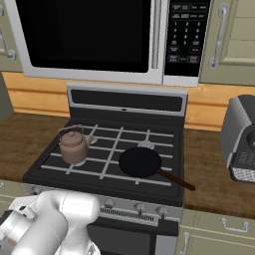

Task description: Pick the kettle from the counter and place it on a stove burner. Then turn the burner on.

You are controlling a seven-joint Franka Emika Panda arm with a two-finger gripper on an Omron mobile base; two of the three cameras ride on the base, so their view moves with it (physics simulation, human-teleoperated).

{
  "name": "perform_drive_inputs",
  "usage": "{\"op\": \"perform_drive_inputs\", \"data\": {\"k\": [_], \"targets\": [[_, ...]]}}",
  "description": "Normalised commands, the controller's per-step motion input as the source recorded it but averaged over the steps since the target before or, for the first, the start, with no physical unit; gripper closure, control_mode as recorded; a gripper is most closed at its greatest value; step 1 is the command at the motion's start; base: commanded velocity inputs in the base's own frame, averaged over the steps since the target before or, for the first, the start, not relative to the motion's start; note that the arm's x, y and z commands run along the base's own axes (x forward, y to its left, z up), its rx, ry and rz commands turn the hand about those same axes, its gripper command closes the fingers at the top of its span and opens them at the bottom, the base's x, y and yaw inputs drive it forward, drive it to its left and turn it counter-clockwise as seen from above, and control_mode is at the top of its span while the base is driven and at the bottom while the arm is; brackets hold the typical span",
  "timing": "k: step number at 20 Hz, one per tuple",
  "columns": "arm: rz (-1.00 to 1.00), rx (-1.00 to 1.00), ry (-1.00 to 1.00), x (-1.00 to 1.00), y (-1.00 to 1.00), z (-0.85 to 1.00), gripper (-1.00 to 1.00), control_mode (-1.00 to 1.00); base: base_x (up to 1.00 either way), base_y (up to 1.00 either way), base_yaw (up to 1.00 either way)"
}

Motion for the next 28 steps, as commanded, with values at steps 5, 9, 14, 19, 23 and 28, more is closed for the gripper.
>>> {"op": "perform_drive_inputs", "data": {"k": [5,9,14,19,23,28], "targets": [[0.02,-0.68,0.00,0.04,0.96,0.60,1.00,-1.00,0.00,0.00,0.00],[0.01,-0.81,0.00,0.00,0.87,0.66,1.00,-1.00,0.00,0.00,0.00],[0.00,-0.97,0.13,0.00,0.93,0.32,1.00,-1.00,0.00,0.00,0.00],[0.00,-1.00,0.35,0.00,0.85,0.01,1.00,-1.00,0.00,0.00,0.00],[0.00,-0.87,0.31,0.03,0.79,0.16,1.00,-1.00,0.00,0.00,0.00],[0.00,0.00,-0.01,0.00,0.02,0.00,-1.00,-1.00,0.00,0.00,0.00]]}}
